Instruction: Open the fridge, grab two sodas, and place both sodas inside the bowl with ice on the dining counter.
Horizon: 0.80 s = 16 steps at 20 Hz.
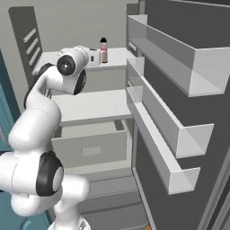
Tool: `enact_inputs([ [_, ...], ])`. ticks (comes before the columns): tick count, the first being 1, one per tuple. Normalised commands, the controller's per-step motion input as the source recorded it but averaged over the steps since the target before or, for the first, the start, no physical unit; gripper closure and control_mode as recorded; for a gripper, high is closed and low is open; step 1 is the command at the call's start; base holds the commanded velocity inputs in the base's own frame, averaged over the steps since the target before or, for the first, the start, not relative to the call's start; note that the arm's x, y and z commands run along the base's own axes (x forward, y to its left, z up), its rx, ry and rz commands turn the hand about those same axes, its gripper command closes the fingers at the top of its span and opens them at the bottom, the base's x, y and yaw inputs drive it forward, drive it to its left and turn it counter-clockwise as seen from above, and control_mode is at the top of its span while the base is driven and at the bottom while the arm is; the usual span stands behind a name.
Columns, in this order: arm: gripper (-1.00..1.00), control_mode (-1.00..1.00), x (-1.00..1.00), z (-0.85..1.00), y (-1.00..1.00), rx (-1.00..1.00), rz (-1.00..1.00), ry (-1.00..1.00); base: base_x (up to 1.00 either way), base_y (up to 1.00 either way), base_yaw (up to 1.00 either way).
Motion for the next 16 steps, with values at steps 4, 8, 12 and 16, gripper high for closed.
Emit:
enact_inputs([
  [4, -1.00, -1.00, 0.61, 0.00, -0.04, 0.00, 0.00, 0.01, 0.00, 0.00, 0.00],
  [8, -1.00, -1.00, 0.63, 0.00, 0.00, 0.00, 0.00, 0.02, 0.00, 0.00, 0.00],
  [12, -1.00, -1.00, 0.57, 0.00, -0.01, 0.00, 0.00, 0.06, 0.00, 0.00, 0.00],
  [16, -1.00, -1.00, 0.53, 0.00, -0.03, 0.00, 0.00, 0.07, 0.00, 0.00, 0.00],
])
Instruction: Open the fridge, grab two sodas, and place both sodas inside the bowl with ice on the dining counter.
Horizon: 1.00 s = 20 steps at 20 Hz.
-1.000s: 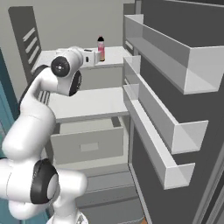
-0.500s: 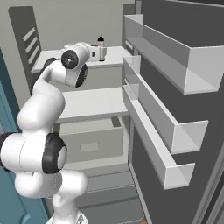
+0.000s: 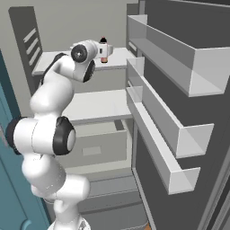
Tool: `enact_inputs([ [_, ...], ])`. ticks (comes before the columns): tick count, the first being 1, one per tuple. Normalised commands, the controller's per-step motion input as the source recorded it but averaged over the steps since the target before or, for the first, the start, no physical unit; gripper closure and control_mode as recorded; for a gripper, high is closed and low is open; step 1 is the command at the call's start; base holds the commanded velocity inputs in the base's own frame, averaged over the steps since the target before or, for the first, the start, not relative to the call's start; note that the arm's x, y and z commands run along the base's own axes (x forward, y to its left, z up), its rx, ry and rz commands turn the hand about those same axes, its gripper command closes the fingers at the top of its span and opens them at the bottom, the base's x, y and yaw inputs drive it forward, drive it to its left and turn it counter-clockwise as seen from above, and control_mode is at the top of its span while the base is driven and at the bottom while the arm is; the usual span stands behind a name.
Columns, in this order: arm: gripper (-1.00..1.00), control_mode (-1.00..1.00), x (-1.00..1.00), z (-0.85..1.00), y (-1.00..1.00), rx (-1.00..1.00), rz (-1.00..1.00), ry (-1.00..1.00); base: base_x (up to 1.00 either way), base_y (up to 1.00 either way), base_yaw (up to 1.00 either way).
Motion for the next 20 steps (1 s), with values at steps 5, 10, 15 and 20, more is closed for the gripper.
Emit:
enact_inputs([
  [5, -1.00, -1.00, 0.48, 0.00, -0.04, 0.00, 0.00, 0.07, 0.00, 0.00, 0.00],
  [10, -1.00, -1.00, 0.48, 0.00, -0.01, 0.00, 0.00, 0.06, 0.00, 0.00, 0.00],
  [15, -1.00, -1.00, 0.27, -0.03, -0.02, 0.00, 0.00, 0.04, 0.00, 0.00, 0.00],
  [20, -1.00, -1.00, 0.19, -0.04, -0.04, 0.00, 0.00, 0.03, 0.00, 0.00, 0.00],
])
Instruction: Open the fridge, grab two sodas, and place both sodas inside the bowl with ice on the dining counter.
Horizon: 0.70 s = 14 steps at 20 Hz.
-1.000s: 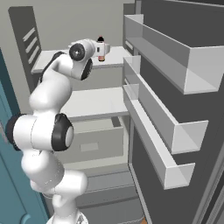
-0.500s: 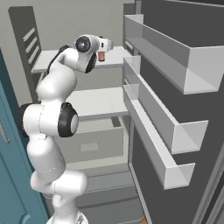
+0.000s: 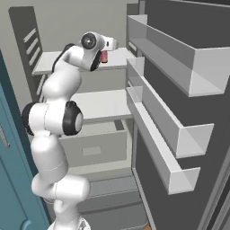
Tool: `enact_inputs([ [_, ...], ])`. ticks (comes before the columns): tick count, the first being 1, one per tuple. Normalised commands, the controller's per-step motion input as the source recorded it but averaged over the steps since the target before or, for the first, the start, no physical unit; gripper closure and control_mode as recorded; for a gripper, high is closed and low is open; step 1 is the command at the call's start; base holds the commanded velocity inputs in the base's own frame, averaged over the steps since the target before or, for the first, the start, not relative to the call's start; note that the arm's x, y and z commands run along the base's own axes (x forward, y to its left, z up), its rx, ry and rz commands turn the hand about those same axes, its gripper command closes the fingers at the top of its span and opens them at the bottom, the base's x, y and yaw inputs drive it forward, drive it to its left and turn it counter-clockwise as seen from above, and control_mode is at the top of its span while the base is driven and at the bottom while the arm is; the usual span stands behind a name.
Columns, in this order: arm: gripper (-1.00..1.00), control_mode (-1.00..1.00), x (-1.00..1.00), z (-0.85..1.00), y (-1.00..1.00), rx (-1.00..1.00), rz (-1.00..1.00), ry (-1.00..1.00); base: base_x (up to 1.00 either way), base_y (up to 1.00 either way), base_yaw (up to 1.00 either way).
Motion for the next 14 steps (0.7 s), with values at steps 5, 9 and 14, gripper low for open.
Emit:
enact_inputs([
  [5, -1.00, -1.00, 0.23, -0.08, 0.00, 0.00, 0.00, 0.05, 0.00, 0.00, 0.00],
  [9, -1.00, -1.00, 0.22, -0.09, 0.00, 0.00, 0.00, 0.05, 0.00, 0.00, 0.00],
  [14, 1.00, -1.00, 0.19, -0.14, 0.00, 0.00, 0.00, 0.06, 0.00, 0.00, 0.00],
])
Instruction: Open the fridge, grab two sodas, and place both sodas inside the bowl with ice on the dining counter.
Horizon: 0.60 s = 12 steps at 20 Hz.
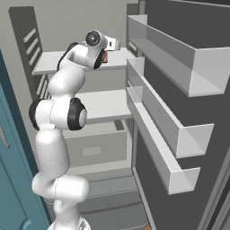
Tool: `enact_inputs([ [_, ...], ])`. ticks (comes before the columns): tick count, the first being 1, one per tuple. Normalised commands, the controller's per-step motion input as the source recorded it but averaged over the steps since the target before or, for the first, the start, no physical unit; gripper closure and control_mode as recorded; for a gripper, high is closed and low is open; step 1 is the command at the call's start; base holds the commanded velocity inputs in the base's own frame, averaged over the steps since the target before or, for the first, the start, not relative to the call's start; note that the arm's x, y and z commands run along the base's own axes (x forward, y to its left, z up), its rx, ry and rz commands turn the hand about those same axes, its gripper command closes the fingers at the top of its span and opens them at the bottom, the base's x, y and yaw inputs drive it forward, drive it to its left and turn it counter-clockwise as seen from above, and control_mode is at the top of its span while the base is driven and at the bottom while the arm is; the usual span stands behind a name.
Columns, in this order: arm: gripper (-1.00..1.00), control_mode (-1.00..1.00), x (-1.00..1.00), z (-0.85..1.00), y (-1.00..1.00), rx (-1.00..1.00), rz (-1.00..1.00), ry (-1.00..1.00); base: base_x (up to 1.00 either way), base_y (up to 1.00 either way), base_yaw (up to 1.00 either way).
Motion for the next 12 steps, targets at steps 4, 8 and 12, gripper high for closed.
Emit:
enact_inputs([
  [4, 1.00, -1.00, 0.05, -0.08, 0.00, 0.00, 0.00, 0.05, 0.00, 0.00, 0.00],
  [8, 1.00, -1.00, 0.00, -0.01, 0.00, 0.00, 0.00, 0.02, 0.00, 0.00, 0.00],
  [12, 1.00, -1.00, -0.12, 0.00, 0.00, 0.00, -0.01, 0.00, 0.00, 0.00, 0.00],
])
